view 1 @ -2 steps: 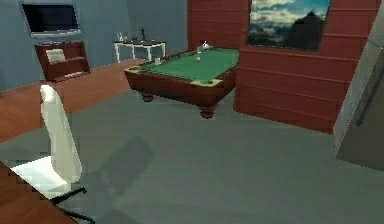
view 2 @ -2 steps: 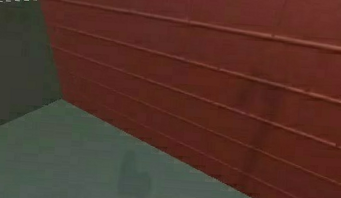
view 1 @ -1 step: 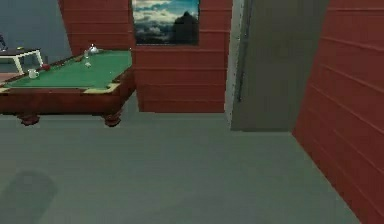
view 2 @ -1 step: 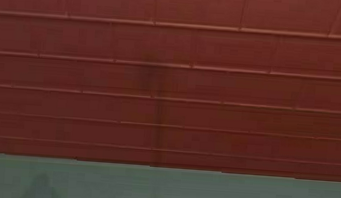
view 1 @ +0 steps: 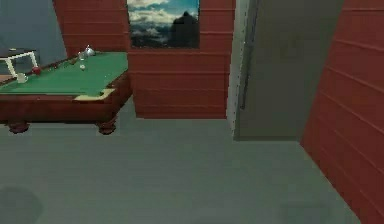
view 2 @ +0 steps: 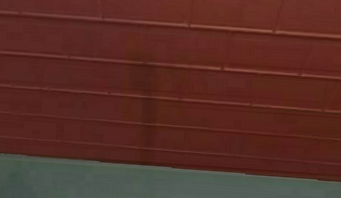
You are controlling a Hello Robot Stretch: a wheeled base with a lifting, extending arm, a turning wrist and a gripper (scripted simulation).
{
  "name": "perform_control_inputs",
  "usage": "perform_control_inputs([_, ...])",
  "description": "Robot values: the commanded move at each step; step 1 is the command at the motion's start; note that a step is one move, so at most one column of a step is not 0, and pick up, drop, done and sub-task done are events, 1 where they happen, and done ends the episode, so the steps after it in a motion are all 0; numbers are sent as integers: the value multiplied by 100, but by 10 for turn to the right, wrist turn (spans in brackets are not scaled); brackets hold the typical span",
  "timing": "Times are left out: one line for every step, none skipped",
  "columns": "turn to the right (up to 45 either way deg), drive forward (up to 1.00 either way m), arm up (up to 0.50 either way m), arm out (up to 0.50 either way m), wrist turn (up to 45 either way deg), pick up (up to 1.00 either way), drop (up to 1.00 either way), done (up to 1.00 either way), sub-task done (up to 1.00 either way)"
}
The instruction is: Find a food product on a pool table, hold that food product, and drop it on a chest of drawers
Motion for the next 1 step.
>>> perform_control_inputs([450,0,0,0,0,0,0,0,0])
